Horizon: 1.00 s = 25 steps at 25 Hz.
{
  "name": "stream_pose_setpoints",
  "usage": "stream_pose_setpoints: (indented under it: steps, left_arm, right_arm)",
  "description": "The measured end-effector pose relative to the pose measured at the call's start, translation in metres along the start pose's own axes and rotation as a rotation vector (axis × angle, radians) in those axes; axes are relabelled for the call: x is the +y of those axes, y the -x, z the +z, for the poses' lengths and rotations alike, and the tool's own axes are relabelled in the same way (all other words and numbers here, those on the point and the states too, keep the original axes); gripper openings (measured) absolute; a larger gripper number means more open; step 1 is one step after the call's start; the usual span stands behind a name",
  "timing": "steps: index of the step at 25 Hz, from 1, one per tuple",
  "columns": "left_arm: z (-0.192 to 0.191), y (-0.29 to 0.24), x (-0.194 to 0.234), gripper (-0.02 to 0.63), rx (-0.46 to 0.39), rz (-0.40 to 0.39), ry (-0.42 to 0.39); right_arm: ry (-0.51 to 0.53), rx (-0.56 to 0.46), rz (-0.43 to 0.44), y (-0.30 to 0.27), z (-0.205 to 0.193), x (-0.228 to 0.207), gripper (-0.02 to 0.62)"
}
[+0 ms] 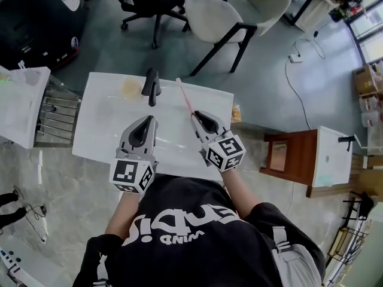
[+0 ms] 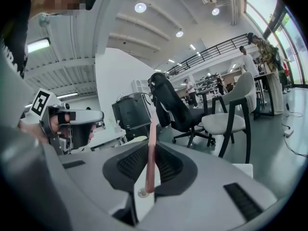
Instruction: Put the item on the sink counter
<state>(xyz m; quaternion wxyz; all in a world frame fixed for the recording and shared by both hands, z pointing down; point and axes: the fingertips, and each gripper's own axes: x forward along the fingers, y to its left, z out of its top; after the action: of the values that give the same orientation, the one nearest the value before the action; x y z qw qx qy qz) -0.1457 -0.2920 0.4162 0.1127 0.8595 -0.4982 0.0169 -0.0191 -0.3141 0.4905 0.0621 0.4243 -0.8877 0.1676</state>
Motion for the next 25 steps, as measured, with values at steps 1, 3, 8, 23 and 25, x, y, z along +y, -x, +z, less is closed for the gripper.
stream_pose_setpoints:
  steps: [1, 3, 8, 23, 25]
  left_arm:
    - [-0.001, -0.001, 0.0, 0.021, 0.002, 0.001, 0.0]
    - [-0.001, -0.002, 0.0, 0.02, 0.004, 0.0, 0.0]
    - [-0.002, -0.006, -0.003, 0.021, 0.005, -0.003, -0.001]
    - [-0.008, -0.007, -0.008, 0.021, 0.025, -0.001, 0.0]
    - [-0.01, -0.007, -0.008, 0.021, 0.028, 0.003, 0.0]
  right_arm:
    - [0.002, 0.01, -0.002, -0.003, -0.004, -0.003, 0.061]
    - [0.009, 0.035, -0.006, -0.008, -0.012, -0.009, 0.06]
    - [0.03, 0.088, -0.01, -0.021, -0.03, -0.021, 0.06]
    - [0.083, 0.258, -0.039, -0.058, -0.085, -0.061, 0.061]
    - [0.082, 0.279, -0.04, -0.062, -0.091, -0.066, 0.06]
